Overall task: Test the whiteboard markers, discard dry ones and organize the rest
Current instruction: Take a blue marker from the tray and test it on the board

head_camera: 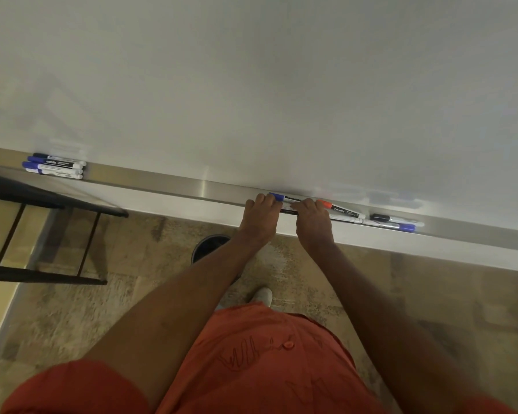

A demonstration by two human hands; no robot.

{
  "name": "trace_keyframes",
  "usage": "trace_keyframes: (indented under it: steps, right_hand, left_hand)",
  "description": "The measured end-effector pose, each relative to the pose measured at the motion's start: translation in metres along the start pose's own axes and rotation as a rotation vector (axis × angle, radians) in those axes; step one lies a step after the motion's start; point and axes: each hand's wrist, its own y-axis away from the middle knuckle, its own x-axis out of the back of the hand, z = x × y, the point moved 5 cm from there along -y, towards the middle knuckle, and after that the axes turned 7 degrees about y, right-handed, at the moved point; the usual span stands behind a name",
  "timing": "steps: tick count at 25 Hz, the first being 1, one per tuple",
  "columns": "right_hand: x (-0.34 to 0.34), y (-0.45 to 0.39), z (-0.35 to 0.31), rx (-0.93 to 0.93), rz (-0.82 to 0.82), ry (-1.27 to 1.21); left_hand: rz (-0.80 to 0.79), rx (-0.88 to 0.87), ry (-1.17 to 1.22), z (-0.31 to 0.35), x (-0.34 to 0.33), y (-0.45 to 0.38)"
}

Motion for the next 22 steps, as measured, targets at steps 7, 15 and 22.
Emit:
trace_keyframes:
  steps: [7, 15, 22]
  right_hand:
    - [0.002, -0.005, 0.0, 0.019, -0.019, 0.01]
    - [0.014, 0.014, -0.018, -0.108, -0.224, -0.426]
    - [0.075, 0.023, -0.071, -0.359, -0.214, -1.392]
  left_hand:
    - [0.008, 0.1, 0.131, -0.002, 0.006, -0.014]
    - [0.231, 0.358, 0.651, -0.03, 0.039, 0.018]
    - [0.204, 0.671, 1.448, -0.024, 0.079, 0.063]
